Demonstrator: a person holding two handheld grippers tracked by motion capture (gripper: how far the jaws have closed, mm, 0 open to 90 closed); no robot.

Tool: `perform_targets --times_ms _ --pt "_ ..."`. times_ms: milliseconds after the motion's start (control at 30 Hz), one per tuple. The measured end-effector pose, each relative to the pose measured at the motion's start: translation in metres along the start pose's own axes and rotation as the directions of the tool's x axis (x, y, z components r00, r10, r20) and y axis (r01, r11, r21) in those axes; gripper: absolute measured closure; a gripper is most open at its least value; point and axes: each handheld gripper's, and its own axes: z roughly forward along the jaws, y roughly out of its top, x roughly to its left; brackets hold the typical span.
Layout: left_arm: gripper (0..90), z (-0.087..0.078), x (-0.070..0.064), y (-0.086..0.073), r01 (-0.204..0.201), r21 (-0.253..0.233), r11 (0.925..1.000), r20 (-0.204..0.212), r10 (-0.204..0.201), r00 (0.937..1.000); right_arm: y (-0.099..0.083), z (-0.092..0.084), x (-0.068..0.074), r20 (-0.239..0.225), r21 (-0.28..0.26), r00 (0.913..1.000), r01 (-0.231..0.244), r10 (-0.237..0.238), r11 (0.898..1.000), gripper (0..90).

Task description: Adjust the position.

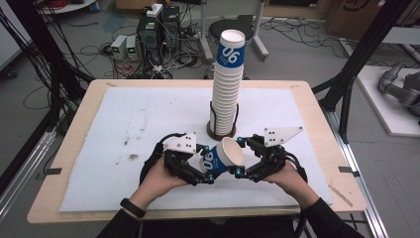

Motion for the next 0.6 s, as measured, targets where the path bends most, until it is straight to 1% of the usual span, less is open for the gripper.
perform_targets --times_ms 67,133,200,267,333,367,400,433,533,567,600 --pt "29.8 -0.0027 0.0021 -0.0010 0.020 -0.042 0.9989 0.003 -0.020 0.9998 0.0008 -0.0019 -0.0004 -0.011 -0.023 0.9999 -0.010 0.010 1.000 17.3" --pt "29.8 -0.0052 0.0035 -0.0015 0.031 -0.074 0.9968 0.011 -0.030 0.9995 0.0016 -0.0033 0.0000 -0.017 -0.045 0.9997 -0.020 0.019 0.999 17.3" --pt "29.8 -0.0063 0.0035 -0.0013 0.030 -0.091 0.9954 0.011 -0.029 0.9995 0.0020 -0.0036 -0.0002 -0.021 -0.067 0.9994 -0.028 0.027 0.997 17.3" --pt "29.8 -0.0059 0.0027 -0.0009 0.032 -0.111 0.9933 0.021 -0.030 0.9993 0.0024 -0.0026 0.0007 -0.035 -0.088 0.9984 -0.048 0.045 0.995 17.3" --pt "29.8 -0.0042 0.0017 -0.0007 0.028 -0.114 0.9931 0.024 -0.025 0.9994 0.0026 -0.0013 0.0013 -0.051 -0.114 0.9972 -0.061 0.055 0.992 17.3" --pt "29.8 -0.0038 0.0017 -0.0008 0.026 -0.115 0.9930 0.026 -0.023 0.9994 0.0027 -0.0007 0.0017 -0.059 -0.127 0.9959 -0.075 0.068 0.989 17.3" --pt "29.8 -0.0031 0.0016 -0.0013 0.032 -0.120 0.9923 0.029 -0.029 0.9992 0.0027 -0.0004 0.0015 -0.065 -0.135 0.9951 -0.083 0.075 0.987 17.3" --pt "29.8 -0.0027 0.0019 -0.0019 0.040 -0.124 0.9914 0.033 -0.036 0.9988 0.0026 -0.0001 0.0012 -0.078 -0.144 0.9927 -0.103 0.092 0.984 17.3" --pt "29.8 -0.0015 0.0024 -0.0029 0.046 -0.126 0.9910 0.035 -0.042 0.9985 0.0009 0.0005 -0.0011 -0.093 -0.155 0.9890 -0.129 0.115 0.980 17.3" --pt "29.8 -0.0005 0.0020 -0.0030 0.049 -0.128 0.9906 0.040 -0.044 0.9982 0.0004 0.0009 -0.0012 -0.088 -0.152 0.9891 -0.130 0.118 0.980 17.3" --pt "29.8 0.0001 0.0018 -0.0027 0.043 -0.124 0.9913 0.042 -0.038 0.9984 0.0002 0.0016 -0.0015 -0.086 -0.148 0.9894 -0.129 0.117 0.981 17.3"
